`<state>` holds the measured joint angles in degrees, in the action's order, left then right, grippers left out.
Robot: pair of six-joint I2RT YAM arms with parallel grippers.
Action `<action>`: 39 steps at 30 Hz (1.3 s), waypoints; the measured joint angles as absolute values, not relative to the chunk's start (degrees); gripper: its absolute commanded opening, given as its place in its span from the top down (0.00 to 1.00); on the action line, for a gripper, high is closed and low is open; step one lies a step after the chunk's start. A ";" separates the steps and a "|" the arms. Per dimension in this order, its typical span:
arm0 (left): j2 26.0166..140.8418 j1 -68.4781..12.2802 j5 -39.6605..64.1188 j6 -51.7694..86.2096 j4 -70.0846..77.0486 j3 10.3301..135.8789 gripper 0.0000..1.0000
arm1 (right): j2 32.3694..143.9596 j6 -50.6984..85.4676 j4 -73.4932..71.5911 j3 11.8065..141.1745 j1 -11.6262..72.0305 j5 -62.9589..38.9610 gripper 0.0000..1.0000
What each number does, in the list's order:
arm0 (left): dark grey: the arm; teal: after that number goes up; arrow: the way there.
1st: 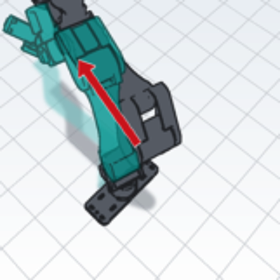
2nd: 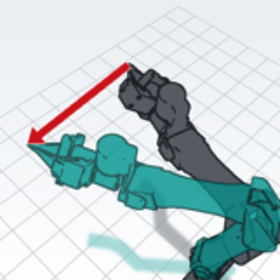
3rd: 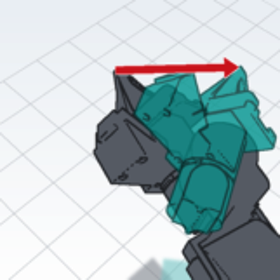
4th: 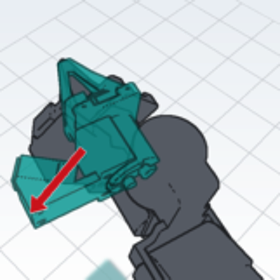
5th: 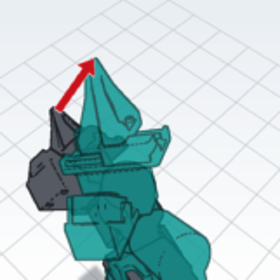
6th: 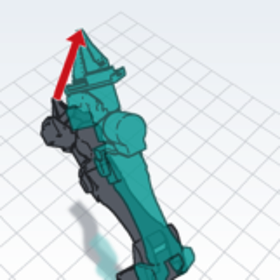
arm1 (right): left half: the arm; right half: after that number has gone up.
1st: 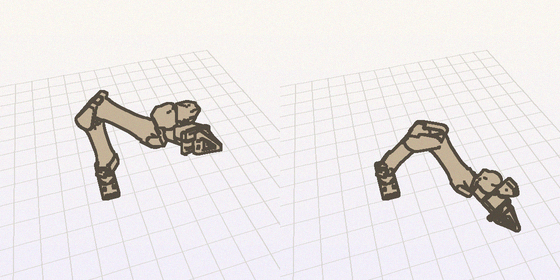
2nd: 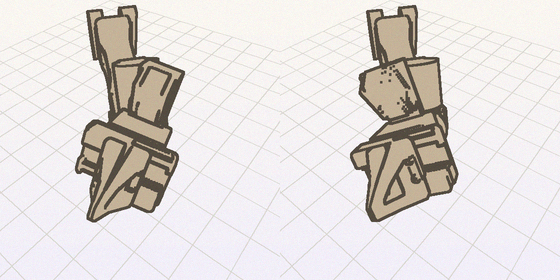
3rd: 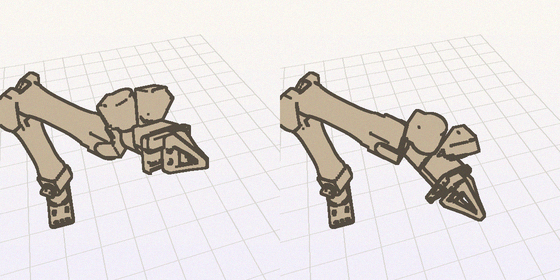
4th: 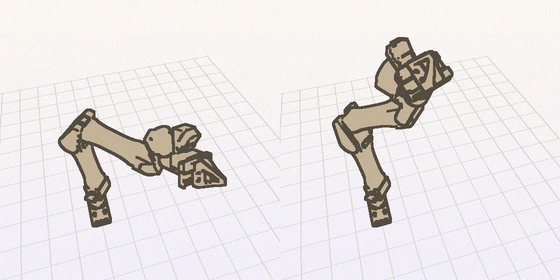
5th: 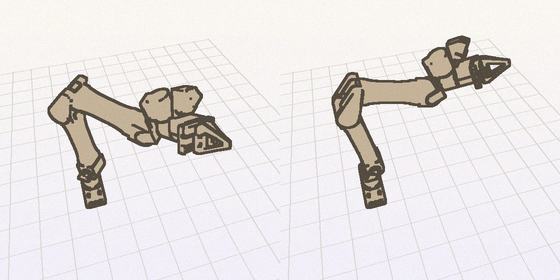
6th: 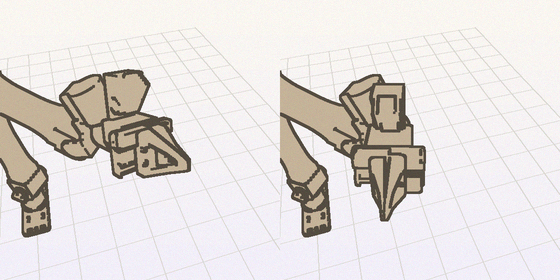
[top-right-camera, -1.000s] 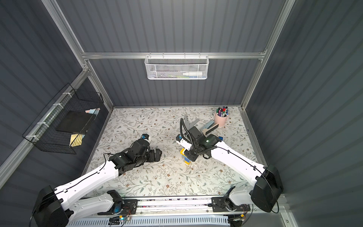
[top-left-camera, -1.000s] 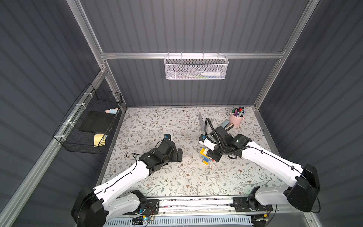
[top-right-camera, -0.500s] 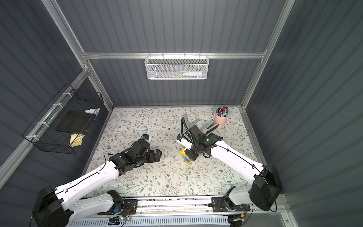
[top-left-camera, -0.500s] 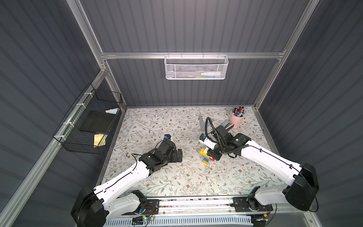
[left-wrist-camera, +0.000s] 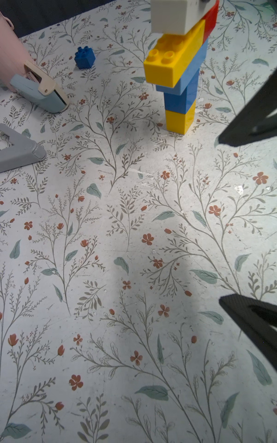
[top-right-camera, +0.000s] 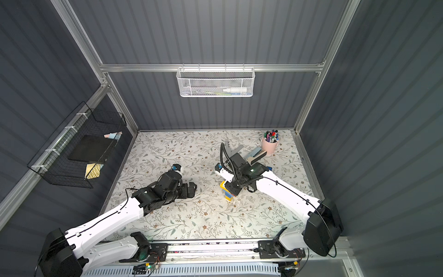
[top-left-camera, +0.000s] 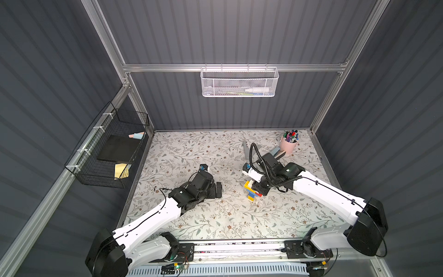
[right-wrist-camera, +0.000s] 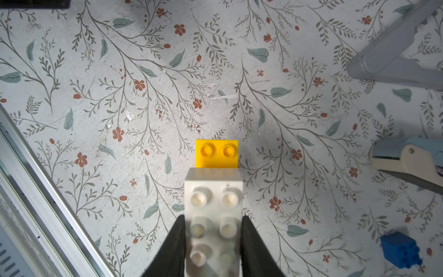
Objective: Assemble a spoon with lego
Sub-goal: Assemble the lego brick with the lego brick.
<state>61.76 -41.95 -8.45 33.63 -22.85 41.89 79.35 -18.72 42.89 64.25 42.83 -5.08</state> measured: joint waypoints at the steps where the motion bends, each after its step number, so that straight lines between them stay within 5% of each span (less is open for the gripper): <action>1: 61.65 -41.95 -8.56 33.63 -22.85 41.82 0.01 | 79.42 -18.79 42.87 64.25 42.83 -5.08 0.89; 39: 60.90 -41.95 -8.97 33.45 -22.83 41.50 0.01 | 79.44 -16.45 39.55 62.57 43.24 -5.50 0.95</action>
<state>60.90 -41.95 -8.97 33.45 -22.83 41.50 79.44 -16.45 39.55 62.57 43.24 -5.50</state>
